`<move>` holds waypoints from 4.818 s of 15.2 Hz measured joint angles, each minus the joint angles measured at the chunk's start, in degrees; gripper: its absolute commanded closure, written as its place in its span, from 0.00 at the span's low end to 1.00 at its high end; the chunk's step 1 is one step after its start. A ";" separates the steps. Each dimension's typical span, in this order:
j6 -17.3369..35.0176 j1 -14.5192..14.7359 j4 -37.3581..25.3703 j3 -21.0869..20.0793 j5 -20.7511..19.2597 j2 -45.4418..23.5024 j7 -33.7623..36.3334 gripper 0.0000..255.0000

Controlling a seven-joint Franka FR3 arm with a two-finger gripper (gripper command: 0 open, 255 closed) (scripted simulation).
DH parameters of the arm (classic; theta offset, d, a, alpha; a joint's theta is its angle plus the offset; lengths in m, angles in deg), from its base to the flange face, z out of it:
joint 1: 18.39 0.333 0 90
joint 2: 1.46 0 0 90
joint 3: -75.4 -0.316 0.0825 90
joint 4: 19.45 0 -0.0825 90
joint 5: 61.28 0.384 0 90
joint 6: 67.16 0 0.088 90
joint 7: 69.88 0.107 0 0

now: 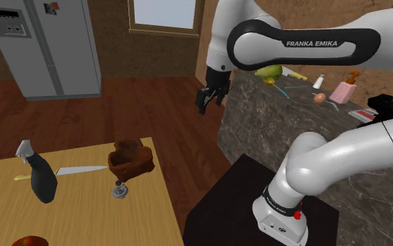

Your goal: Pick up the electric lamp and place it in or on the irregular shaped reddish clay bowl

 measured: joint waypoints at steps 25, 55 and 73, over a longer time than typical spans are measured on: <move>29.88 6.02 -11.79 -19.21 -8.18 -44.34 26.68 0.00; 36.44 12.87 -22.21 -16.58 -20.55 -64.15 37.56 1.00; 20.36 16.84 -41.10 -13.13 -17.46 -73.13 48.49 0.00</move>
